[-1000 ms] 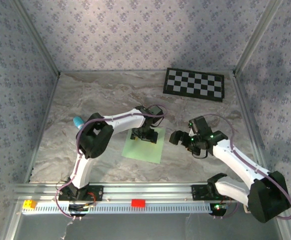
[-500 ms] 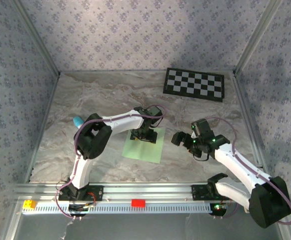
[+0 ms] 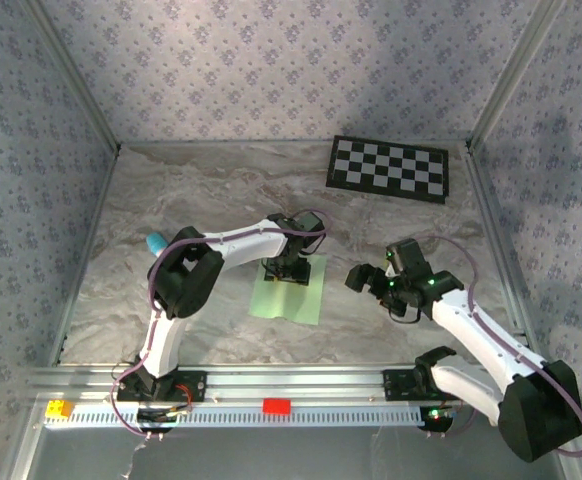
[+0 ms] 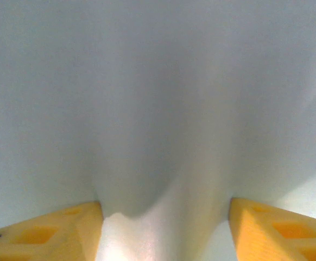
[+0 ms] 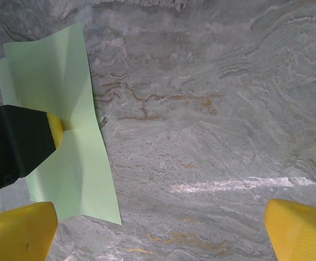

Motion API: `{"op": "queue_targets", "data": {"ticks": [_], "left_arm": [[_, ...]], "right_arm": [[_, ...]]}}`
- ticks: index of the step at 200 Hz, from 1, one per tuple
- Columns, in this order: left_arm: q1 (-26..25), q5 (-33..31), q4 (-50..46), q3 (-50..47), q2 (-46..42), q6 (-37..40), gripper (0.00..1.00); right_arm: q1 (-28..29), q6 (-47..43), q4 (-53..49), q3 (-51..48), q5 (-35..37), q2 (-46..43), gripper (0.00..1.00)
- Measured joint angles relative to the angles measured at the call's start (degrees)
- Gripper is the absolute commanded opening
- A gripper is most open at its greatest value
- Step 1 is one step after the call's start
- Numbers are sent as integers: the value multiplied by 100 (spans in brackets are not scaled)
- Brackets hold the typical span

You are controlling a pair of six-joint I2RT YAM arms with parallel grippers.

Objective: Fold a paper plane with a square sheet of paper (pick it up from the middle)
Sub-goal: First fold the square sheet of paper in half at the center of the table.

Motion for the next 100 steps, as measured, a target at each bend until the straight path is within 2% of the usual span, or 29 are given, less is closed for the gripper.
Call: {"op": "queue_targets", "data": {"ticks": [29,51,100], "left_arm": [[-4,20,2,0,-15,33,34],[-7,35,17,0,-37,26,29],[-17,177,428,-225,-409,26,26]], "right_arm": [[-48,0,0,0,0,-28,100],[-114,-2,0,0,9,-28,100],[-170,46,13,0,201,-66,100]]}}
